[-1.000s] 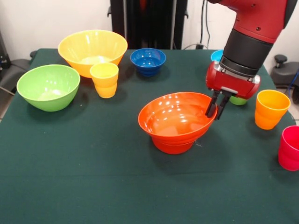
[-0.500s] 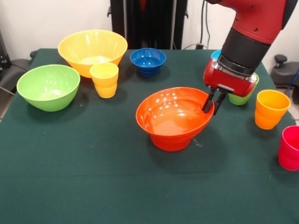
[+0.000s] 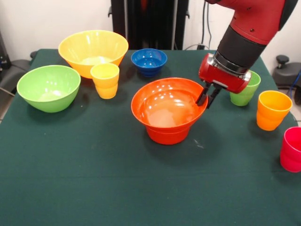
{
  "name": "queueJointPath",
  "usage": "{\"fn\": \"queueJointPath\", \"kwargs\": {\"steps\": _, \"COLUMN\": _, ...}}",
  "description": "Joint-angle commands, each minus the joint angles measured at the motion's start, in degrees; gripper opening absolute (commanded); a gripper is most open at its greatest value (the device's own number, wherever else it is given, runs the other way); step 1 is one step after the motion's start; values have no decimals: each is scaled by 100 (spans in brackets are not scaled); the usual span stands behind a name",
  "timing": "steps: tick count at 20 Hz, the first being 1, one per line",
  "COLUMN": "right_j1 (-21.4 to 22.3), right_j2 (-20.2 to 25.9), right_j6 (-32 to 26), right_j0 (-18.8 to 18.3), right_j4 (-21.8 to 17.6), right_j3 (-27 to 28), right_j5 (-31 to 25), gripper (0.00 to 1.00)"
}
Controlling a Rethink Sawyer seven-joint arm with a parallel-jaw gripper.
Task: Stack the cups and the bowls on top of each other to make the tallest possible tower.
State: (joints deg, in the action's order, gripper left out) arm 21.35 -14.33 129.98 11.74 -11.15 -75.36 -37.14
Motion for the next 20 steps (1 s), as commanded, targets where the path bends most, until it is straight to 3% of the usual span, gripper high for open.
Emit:
{"fn": "queueJointPath", "kwargs": {"steps": 1, "right_j1": 4, "right_j2": 310, "right_j6": 59, "right_j0": -14, "right_j4": -9, "right_j3": 245, "right_j5": -763, "gripper": 0}}
{"fn": "queueJointPath", "kwargs": {"steps": 20, "right_j1": -68, "right_j2": 197, "right_j6": 180, "right_j0": 47, "right_j4": -111, "right_j3": 427, "right_j5": -682, "gripper": 0}}
